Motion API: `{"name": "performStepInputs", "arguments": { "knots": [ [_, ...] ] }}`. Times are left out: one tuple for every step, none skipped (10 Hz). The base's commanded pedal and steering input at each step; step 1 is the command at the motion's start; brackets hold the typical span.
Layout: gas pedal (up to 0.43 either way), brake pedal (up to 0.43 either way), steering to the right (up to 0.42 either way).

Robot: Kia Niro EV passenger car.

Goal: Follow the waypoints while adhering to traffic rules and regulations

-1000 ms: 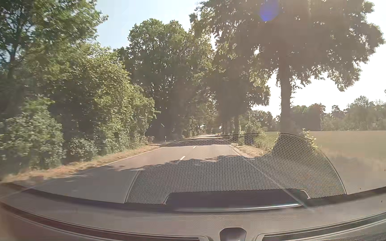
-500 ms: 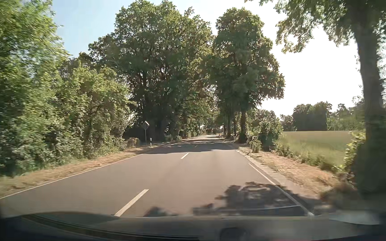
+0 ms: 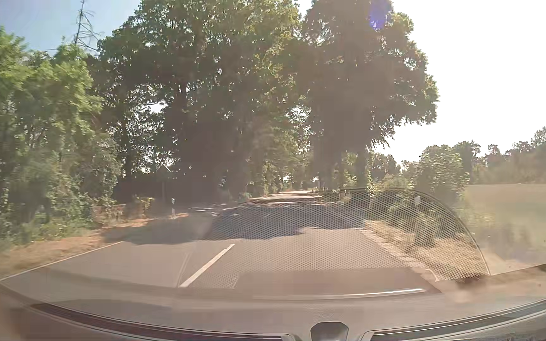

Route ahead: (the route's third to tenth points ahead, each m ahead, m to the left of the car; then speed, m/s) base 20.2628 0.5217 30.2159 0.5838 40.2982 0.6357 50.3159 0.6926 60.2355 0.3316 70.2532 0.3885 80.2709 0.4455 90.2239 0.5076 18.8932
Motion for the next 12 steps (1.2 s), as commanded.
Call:
{"name": "performStepInputs", "arguments": {
  "knots": [
    [0.260, 0.006, 0.002],
    [0.260, 0.006, 0.003],
    [0.260, 0.006, 0.003],
    [0.260, 0.006, 0.003],
    [0.248, 0.006, 0.003],
    [0.248, 0.006, 0.003],
    [0.248, 0.006, 0.004],
    [0.248, 0.006, 0.003],
    [0.248, 0.006, 0.003],
    [0.240, 0.006, 0.003],
    [0.240, 0.006, 0.004],
    [0.228, 0.006, 0.003]
  ]
}}
